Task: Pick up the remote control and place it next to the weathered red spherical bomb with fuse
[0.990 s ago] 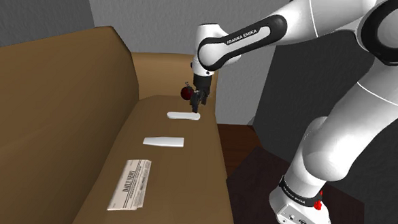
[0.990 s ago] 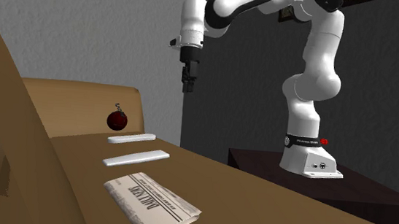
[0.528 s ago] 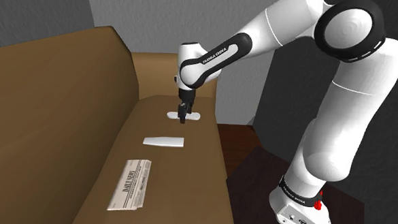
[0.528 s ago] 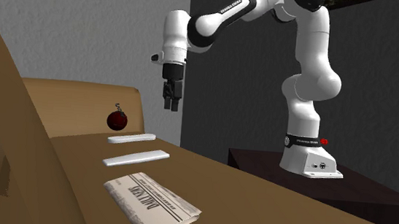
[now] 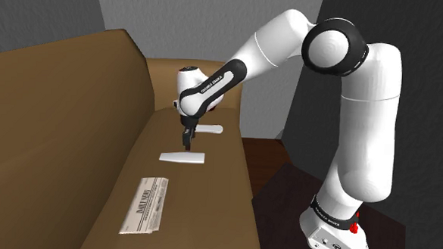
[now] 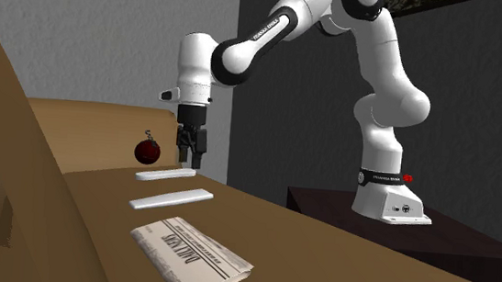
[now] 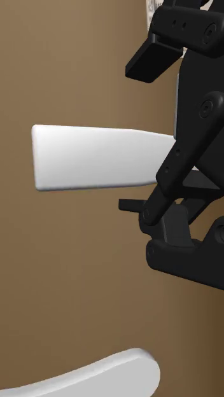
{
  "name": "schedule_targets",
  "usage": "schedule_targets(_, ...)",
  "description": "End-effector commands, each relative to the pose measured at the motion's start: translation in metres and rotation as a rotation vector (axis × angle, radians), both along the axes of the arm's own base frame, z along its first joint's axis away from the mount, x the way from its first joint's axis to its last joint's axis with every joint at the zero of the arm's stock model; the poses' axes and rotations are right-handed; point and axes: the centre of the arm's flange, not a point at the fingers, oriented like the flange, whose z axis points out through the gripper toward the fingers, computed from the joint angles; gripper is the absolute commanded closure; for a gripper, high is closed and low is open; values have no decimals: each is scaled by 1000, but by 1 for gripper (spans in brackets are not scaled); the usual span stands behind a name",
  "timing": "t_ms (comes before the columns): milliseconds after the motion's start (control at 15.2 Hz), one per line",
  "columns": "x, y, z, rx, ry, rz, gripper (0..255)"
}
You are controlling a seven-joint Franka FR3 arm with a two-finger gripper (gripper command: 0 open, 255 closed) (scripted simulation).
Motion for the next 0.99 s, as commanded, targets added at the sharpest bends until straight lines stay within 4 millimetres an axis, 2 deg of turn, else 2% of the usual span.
schedule_targets(0,13,12,-20,-5,-2,49,0)
schedule_targets(198,31,31,-48,-12,-3,117,0)
schedule_targets(660,31,30,-85,-12,-3,117,0)
schedule_targets(924,31,30,-88,-12,-3,117,0)
